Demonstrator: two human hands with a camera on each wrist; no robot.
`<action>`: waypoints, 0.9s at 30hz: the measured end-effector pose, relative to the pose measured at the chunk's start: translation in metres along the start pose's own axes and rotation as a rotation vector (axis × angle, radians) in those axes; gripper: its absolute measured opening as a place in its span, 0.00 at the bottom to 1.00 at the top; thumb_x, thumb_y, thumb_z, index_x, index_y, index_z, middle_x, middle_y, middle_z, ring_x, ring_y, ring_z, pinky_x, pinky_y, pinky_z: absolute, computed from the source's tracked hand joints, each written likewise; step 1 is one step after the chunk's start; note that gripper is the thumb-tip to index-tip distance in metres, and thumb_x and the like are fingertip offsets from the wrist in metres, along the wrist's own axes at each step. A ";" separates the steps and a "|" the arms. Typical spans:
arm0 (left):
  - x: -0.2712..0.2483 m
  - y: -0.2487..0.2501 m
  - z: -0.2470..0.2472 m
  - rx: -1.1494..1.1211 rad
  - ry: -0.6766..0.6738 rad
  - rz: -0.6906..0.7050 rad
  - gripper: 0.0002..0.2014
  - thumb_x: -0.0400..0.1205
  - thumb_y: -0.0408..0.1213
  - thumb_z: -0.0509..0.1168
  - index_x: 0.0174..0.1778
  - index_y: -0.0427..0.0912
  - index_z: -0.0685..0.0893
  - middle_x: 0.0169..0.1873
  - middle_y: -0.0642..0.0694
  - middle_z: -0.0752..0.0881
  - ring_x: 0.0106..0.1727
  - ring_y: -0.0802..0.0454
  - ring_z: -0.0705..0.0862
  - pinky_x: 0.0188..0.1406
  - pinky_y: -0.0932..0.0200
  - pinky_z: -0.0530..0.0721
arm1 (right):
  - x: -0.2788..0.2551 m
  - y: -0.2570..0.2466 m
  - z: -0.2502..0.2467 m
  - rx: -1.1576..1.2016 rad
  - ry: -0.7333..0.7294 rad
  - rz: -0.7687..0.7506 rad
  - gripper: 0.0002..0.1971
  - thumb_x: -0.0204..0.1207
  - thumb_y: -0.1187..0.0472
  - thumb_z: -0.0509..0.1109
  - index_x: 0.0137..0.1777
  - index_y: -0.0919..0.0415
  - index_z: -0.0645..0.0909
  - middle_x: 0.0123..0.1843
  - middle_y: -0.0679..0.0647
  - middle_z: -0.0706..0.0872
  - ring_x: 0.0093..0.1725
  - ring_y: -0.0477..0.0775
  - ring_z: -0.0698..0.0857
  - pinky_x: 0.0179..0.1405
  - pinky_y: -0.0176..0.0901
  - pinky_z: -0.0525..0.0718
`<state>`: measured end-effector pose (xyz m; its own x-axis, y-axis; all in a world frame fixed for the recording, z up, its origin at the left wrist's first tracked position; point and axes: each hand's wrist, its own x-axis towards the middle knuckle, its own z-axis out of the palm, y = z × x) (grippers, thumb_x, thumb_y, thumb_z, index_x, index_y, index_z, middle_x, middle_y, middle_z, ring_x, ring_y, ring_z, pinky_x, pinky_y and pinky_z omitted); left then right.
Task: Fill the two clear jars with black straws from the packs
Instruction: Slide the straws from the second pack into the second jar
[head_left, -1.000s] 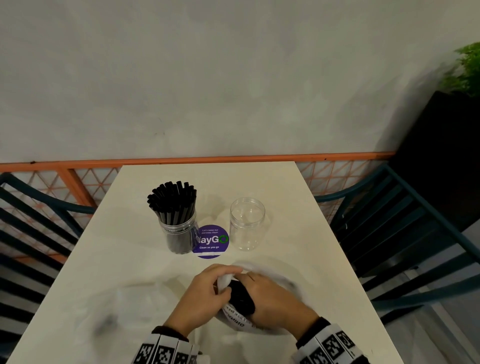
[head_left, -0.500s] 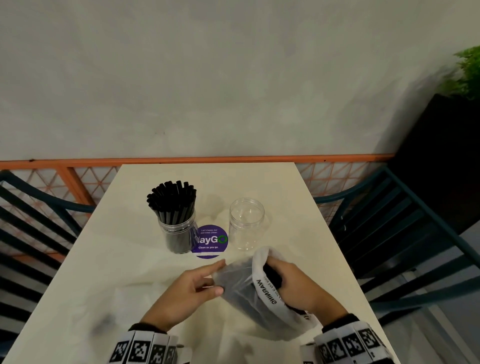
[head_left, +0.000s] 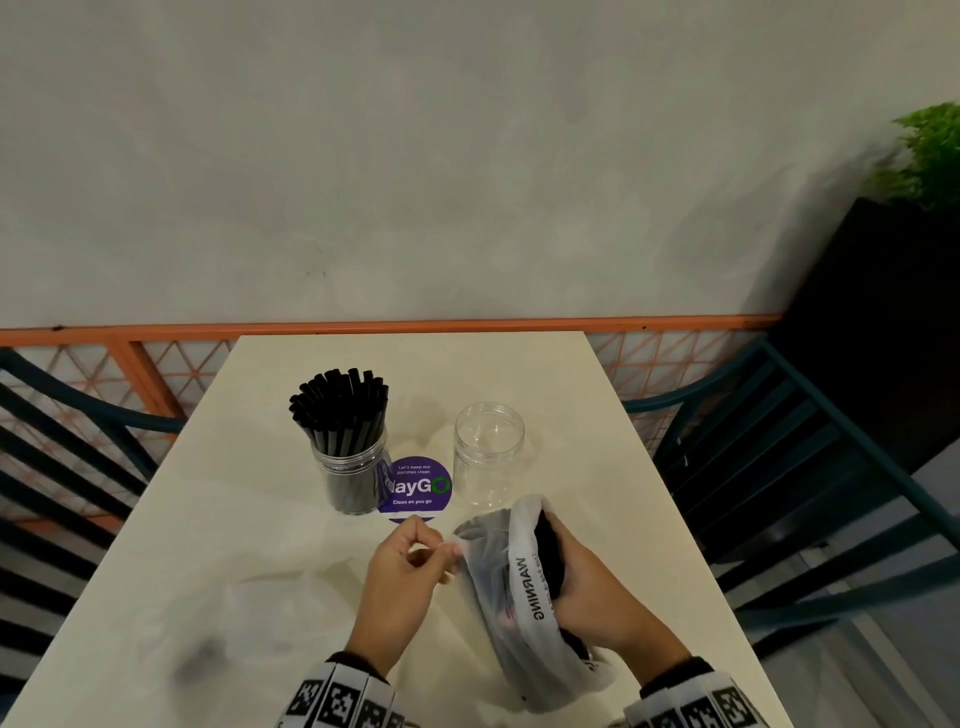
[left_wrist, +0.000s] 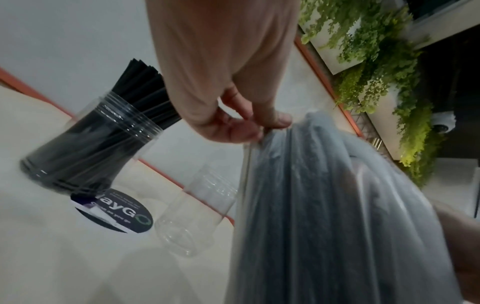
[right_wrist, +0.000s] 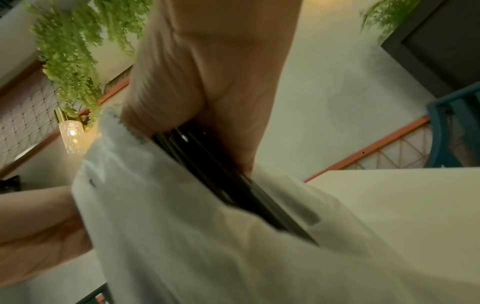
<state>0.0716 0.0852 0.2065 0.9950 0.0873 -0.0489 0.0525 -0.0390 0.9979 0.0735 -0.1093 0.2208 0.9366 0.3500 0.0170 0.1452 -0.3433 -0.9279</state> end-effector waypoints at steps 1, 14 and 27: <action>-0.001 0.002 0.002 -0.014 -0.037 -0.013 0.09 0.77 0.28 0.66 0.32 0.35 0.75 0.22 0.52 0.84 0.27 0.56 0.81 0.32 0.67 0.81 | 0.000 0.002 0.003 0.020 0.029 0.002 0.36 0.62 0.57 0.80 0.69 0.56 0.68 0.52 0.32 0.84 0.57 0.41 0.84 0.59 0.38 0.82; 0.000 0.005 -0.006 -0.131 -0.168 -0.070 0.04 0.80 0.25 0.61 0.39 0.31 0.75 0.46 0.42 0.85 0.42 0.55 0.88 0.44 0.62 0.87 | -0.004 0.021 -0.002 0.234 0.208 0.071 0.13 0.63 0.62 0.75 0.48 0.56 0.82 0.40 0.42 0.90 0.43 0.38 0.87 0.42 0.30 0.82; -0.003 0.002 -0.003 -0.206 -0.437 -0.056 0.24 0.70 0.24 0.69 0.62 0.46 0.82 0.60 0.49 0.86 0.58 0.56 0.85 0.54 0.64 0.83 | 0.001 0.004 0.006 0.205 0.191 -0.022 0.29 0.55 0.51 0.80 0.56 0.52 0.75 0.49 0.36 0.88 0.50 0.39 0.87 0.48 0.31 0.82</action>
<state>0.0685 0.0879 0.2091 0.9362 -0.3440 -0.0724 0.1327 0.1551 0.9789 0.0732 -0.1049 0.2144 0.9799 0.1781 0.0896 0.1166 -0.1475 -0.9822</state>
